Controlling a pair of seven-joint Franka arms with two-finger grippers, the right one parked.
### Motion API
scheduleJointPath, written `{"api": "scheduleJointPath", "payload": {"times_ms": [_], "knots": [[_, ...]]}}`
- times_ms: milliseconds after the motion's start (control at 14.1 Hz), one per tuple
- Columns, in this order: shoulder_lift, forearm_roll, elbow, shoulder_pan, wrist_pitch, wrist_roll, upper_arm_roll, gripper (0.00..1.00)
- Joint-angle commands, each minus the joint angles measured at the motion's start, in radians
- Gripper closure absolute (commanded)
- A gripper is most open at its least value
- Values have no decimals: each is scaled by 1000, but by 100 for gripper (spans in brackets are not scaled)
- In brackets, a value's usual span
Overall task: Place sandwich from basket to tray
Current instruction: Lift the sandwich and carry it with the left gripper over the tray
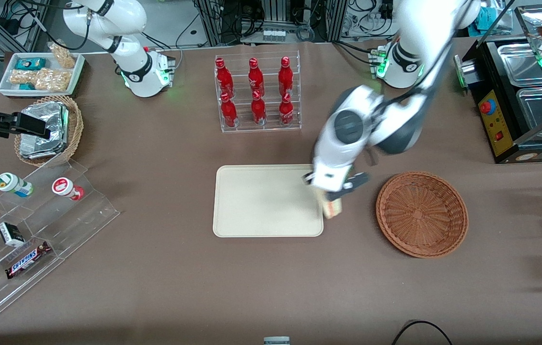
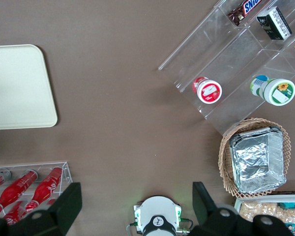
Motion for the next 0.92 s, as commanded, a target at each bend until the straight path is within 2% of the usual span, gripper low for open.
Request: {"api": "scheduleJointPath", "payload": {"times_ms": [0, 212, 283, 496, 637, 850], "knots": [[181, 129, 198, -58, -23, -177, 17, 88], [246, 142, 277, -95, -11, -286, 17, 87], [251, 147, 281, -103, -11, -267, 17, 86], [251, 184, 279, -117, -11, -57, 10, 86], [251, 170, 278, -117, -8, 108, -25, 86], [251, 109, 274, -118, -11, 276, -63, 85]]}}
